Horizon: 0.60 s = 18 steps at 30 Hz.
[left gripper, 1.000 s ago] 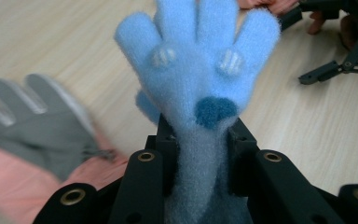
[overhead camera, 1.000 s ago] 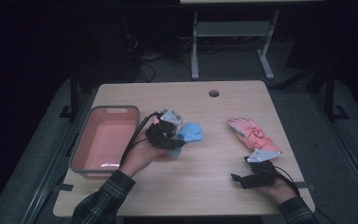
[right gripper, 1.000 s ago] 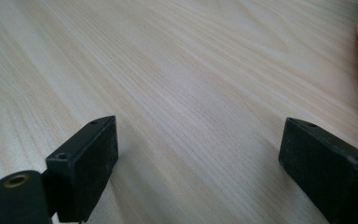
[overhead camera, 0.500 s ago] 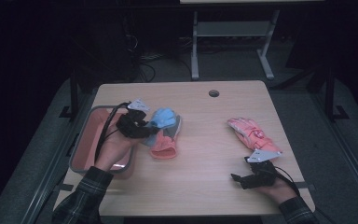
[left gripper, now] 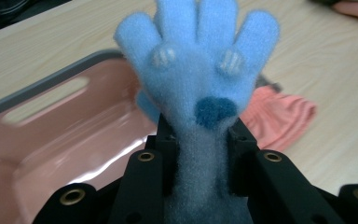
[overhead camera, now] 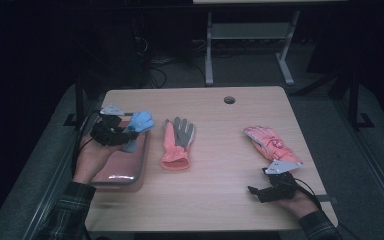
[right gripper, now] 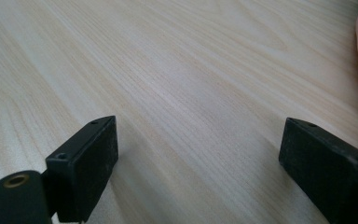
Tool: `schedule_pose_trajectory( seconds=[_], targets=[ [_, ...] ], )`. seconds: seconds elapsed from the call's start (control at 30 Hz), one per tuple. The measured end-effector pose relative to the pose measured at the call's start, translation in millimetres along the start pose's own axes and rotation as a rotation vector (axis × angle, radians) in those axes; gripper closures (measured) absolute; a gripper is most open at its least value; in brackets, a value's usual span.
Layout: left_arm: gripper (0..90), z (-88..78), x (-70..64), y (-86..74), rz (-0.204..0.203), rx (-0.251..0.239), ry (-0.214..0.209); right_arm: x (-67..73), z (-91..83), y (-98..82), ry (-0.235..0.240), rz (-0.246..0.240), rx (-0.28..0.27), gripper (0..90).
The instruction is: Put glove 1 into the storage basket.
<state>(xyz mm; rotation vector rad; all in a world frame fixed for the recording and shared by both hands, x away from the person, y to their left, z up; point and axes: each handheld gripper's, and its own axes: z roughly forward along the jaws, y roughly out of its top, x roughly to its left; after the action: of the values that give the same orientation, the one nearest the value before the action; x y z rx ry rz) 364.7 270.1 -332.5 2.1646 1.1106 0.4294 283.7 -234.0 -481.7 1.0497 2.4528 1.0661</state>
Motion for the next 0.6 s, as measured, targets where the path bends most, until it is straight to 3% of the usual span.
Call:
schedule_pose_trajectory(
  seconds=[0.17, 0.37, 0.6],
  targets=[
    [71.7, 8.9, 21.4, -18.4, -0.033, 0.056, 0.062, 0.0, 0.0, 0.0, 0.000, 0.001, 0.000, 11.0],
    [71.1, 31.8, 34.0, -31.8, -0.071, 0.122, 0.073, 0.0, 0.0, 0.0, 0.000, 0.000, 0.000, 11.1],
    [70.1, 53.1, 42.6, -35.7, -0.088, 0.173, 0.080, 0.0, 0.0, 0.0, 0.000, 0.000, 0.000, 11.0]
  ],
)
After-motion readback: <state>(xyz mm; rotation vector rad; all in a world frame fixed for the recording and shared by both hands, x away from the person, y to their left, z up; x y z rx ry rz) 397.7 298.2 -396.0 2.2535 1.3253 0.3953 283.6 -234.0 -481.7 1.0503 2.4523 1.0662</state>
